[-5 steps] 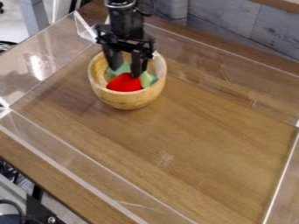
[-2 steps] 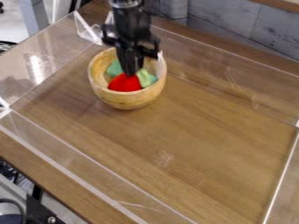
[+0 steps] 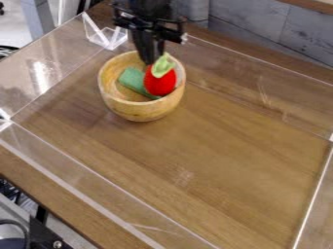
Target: Move the red fruit to the right
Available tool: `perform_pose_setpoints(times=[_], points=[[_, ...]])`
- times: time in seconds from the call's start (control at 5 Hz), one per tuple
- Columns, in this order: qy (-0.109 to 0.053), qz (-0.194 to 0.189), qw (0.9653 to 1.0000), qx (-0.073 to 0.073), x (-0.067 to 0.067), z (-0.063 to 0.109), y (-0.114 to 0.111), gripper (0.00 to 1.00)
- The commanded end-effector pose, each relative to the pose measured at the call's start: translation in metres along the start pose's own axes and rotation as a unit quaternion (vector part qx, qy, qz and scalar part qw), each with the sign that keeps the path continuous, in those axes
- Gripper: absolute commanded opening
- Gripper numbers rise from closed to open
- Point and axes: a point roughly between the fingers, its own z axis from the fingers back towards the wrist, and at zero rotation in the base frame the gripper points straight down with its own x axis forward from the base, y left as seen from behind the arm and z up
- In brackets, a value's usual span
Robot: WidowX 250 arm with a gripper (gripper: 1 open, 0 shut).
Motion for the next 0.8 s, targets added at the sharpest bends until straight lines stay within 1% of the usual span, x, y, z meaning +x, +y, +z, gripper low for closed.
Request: perform_pose_setpoints(times=[0.0,0.2,0.4,0.6], points=[[-0.034,-0.007,0.9994,0.009,0.012,0.015,-0.011,1.0],[-0.035,-0.007,0.9993,0.01,0.02,0.021,-0.025,0.0],[-0.032,-0.006,0.9994,0.012,0.029,0.021,-0.037,0.0],[-0.023,-0.014,0.9996,0.012,0.036,0.009,-0.049,1.0]])
